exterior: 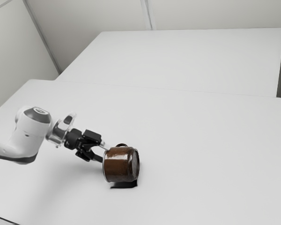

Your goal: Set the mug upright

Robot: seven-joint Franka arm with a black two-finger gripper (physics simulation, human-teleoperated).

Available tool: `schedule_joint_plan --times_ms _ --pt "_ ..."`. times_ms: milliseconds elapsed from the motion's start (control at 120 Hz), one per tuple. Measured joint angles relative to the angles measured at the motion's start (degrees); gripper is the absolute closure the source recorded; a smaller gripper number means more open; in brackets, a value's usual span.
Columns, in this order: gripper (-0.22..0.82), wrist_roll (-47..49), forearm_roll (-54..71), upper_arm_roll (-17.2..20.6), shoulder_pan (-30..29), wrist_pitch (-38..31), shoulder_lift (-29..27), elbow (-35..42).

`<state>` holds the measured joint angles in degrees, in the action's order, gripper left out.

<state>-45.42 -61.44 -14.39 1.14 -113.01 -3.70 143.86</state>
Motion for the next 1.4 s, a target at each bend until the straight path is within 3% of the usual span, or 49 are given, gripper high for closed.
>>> schedule_joint_plan --times_ms 133,267,475,633,892,1058,1250,1400 --pt "0.01 -5.56 -3.72 -0.03 -0.18 3.30 2.03 1.22" --pt "0.12 -9.95 -6.96 -0.04 -0.87 6.72 2.87 1.38" --pt "0.53 -15.15 -9.17 -0.13 -1.44 10.06 2.57 1.33" --pt "0.68 -18.02 -9.42 -0.18 -1.22 11.37 1.73 1.25" --pt "0.75 -21.32 -7.46 0.06 0.20 13.02 -1.05 -1.98" --pt "0.77 -22.05 2.46 1.92 -0.04 12.00 -3.14 -7.92" --pt "0.78 -22.28 25.99 8.00 0.12 1.45 -6.59 -10.67" --pt "0.78 -22.08 40.48 12.77 0.22 -9.45 -7.33 -8.22"
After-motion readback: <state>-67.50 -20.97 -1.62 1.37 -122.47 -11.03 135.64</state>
